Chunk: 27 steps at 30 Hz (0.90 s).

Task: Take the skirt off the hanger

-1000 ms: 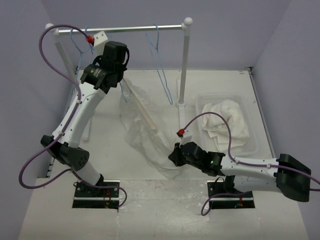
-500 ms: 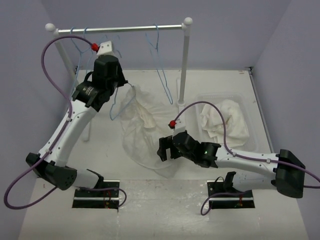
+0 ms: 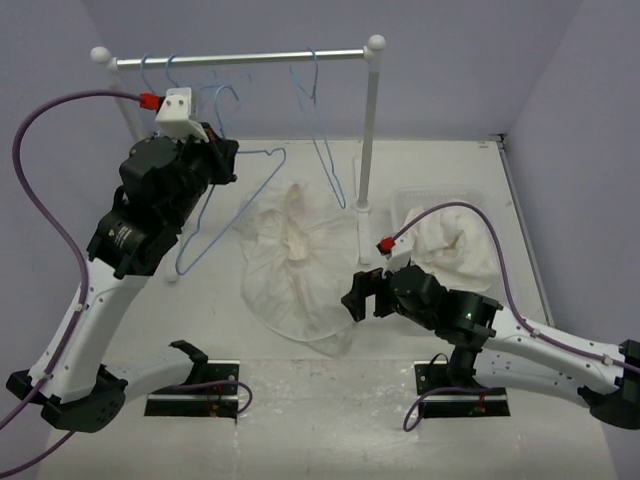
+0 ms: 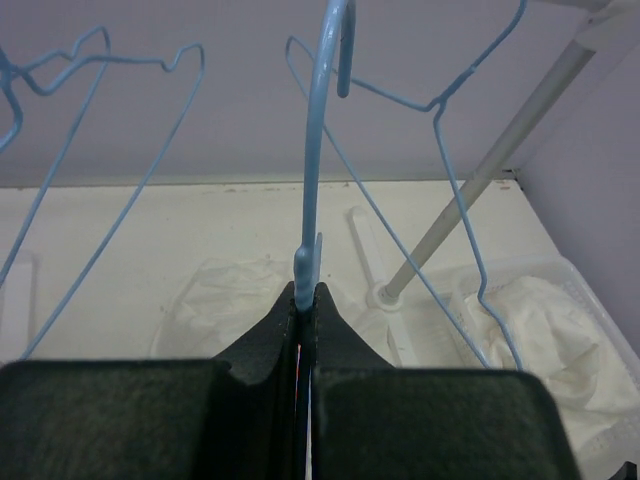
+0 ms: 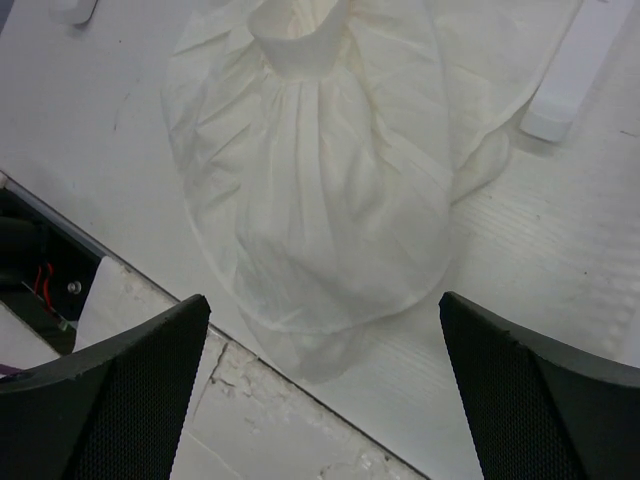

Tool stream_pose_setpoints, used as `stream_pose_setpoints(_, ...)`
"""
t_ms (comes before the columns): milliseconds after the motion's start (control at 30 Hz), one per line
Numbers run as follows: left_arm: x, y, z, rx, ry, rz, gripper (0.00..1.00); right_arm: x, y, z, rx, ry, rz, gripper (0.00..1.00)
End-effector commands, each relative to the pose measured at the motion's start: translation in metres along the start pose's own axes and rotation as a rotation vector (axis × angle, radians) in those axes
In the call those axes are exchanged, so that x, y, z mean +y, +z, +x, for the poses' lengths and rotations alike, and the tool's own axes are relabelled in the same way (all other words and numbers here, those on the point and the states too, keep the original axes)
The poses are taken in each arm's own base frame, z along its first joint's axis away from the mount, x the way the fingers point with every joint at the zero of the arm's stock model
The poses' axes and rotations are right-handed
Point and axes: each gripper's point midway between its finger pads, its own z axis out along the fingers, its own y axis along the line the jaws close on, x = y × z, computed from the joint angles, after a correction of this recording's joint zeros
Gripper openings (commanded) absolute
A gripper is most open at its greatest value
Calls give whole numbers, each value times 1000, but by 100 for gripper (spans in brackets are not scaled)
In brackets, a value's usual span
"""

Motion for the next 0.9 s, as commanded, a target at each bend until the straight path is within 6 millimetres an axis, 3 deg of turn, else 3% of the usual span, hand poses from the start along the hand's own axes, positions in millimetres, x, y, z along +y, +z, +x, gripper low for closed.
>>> stream_pose_setpoints(0,-18,13,-44,-144,67,64,0,-22,-9,-6,-37,-25,72,99)
stream_pose_setpoints(67,-18,20,-66,-205,76,33,0,-24,-12,-16,-65,-6,81,99)
stream_pose_setpoints(133,-14,45,-67,-207,90,-27,0,-28,-13,-24,-90,12,96,99)
stream_pose_setpoints(167,-9,49,-84,-256,81,-77,0,-30,-14,-28,-103,20,105,99)
stream_pose_setpoints(200,-6,66,-79,-252,82,-118,0,-32,-14,-31,-109,26,115,99)
stream_pose_setpoints(267,-3,74,-94,-312,85,-158,0,-38,-14,-34,-117,29,133,99)
stream_pose_setpoints(467,4,118,-89,-301,123,-271,0,-45,-9,-34,-99,39,155,99)
stream_pose_setpoints(633,13,135,-58,-222,142,-315,0,-48,-5,-31,-84,41,171,99)
stream_pose_setpoints(667,13,129,-57,-216,130,-305,1,-48,-4,-30,-80,40,170,99)
stream_pose_setpoints(700,14,131,-40,-180,131,-290,9,-47,-4,-29,-76,35,167,99)
stream_pose_setpoints(733,15,128,-35,-177,124,-289,26,-48,-4,-29,-75,35,169,99)
stream_pose_setpoints(767,17,118,-40,-194,105,-287,30,-48,-3,-28,-72,37,171,99)
stream_pose_setpoints(800,20,116,-31,-176,108,-289,38,-46,-2,-28,-68,35,160,99)
stream_pose_setpoints(833,21,112,-28,-166,104,-293,66,-44,-2,-28,-68,36,152,99)
stream_pose_setpoints(867,22,104,-33,-174,89,-289,82,-43,-2,-28,-70,20,141,99)
